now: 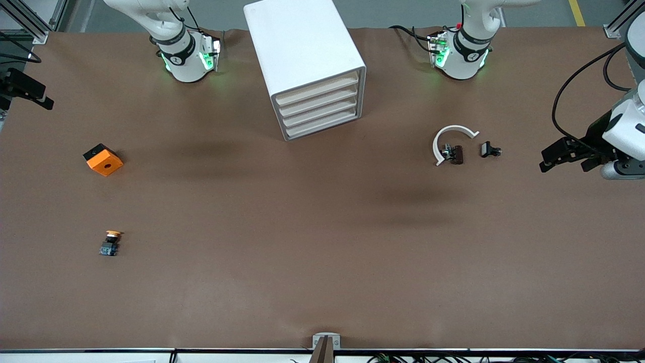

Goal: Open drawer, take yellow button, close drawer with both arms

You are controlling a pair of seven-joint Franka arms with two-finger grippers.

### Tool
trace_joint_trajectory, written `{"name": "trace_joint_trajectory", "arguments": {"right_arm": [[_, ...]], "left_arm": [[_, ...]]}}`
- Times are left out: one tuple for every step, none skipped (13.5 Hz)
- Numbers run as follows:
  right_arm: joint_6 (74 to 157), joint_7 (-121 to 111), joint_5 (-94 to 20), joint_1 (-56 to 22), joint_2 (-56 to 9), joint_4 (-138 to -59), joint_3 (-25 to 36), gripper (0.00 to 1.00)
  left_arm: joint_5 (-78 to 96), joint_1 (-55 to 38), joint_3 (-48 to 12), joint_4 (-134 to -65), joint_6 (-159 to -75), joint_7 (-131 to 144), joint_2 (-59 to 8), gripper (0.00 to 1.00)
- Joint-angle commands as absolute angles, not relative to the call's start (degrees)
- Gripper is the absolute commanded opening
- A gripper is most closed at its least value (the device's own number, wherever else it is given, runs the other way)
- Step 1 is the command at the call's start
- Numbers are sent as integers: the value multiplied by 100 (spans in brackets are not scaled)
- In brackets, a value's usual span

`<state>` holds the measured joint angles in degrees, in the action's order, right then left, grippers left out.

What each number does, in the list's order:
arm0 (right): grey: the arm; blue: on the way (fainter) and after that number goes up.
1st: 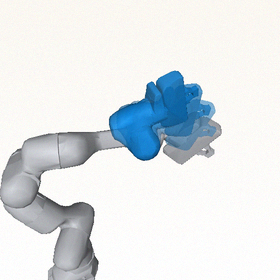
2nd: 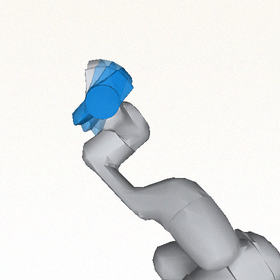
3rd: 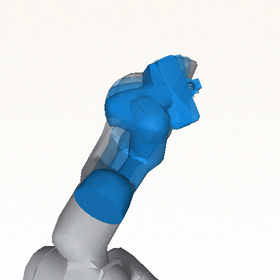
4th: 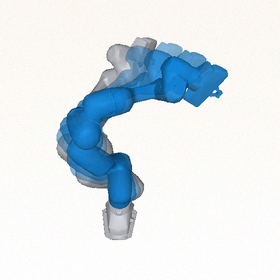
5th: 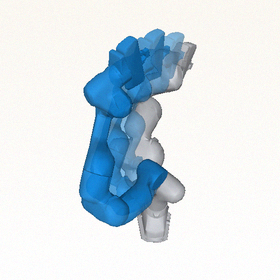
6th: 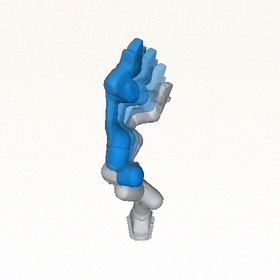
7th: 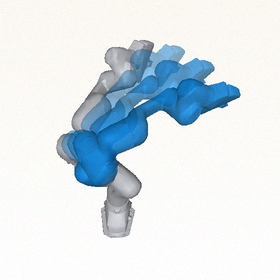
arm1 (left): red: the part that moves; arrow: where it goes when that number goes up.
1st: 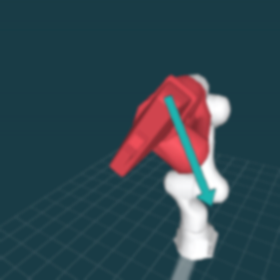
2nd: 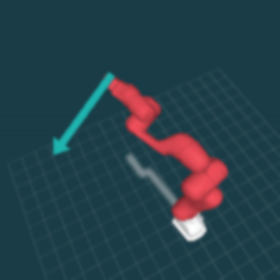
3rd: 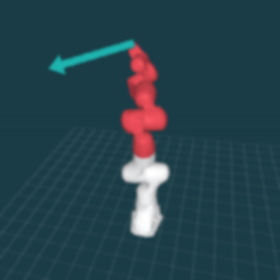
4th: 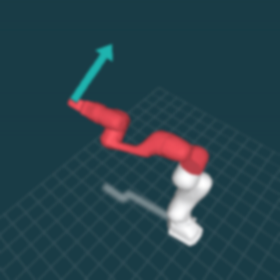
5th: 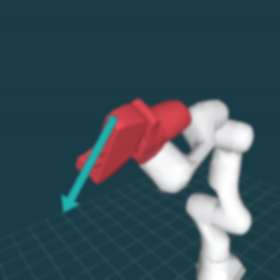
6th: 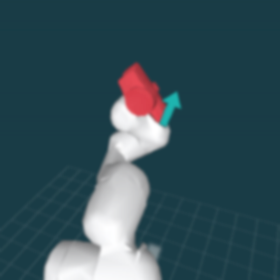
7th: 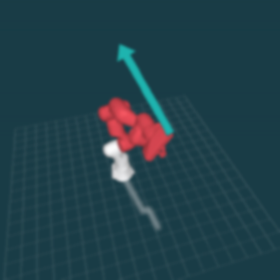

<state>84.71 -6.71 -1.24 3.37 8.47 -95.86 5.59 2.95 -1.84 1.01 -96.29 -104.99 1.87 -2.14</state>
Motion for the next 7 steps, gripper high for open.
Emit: {"name": "trace_joint_trajectory", "arguments": {"right_arm": [[8473,-677,-149,439,1002,-9730,475,100],[8455,-668,-149,439,1002,-9703,475,100],[8446,-668,-141,439,985,-9634,475,100],[8446,-651,-149,439,967,-9555,475,100],[8438,-616,-149,431,967,-9545,475,100],[8438,-580,-149,422,967,-9536,475,100],[8359,-571,-149,413,958,-9501,475,100]], "left_arm": [[185,-193,167,-9325,-10372,237,-229,100],[185,-193,167,-9308,-10258,246,-176,100],[185,-193,158,-9229,-10065,246,-106,100],[176,-202,141,-9089,-9829,237,-97,100],[176,-211,132,-8966,-9652,229,-105,100],[184,-211,114,-8843,-9537,220,-105,100],[185,-237,114,-8729,-9414,228,-105,100]]}}
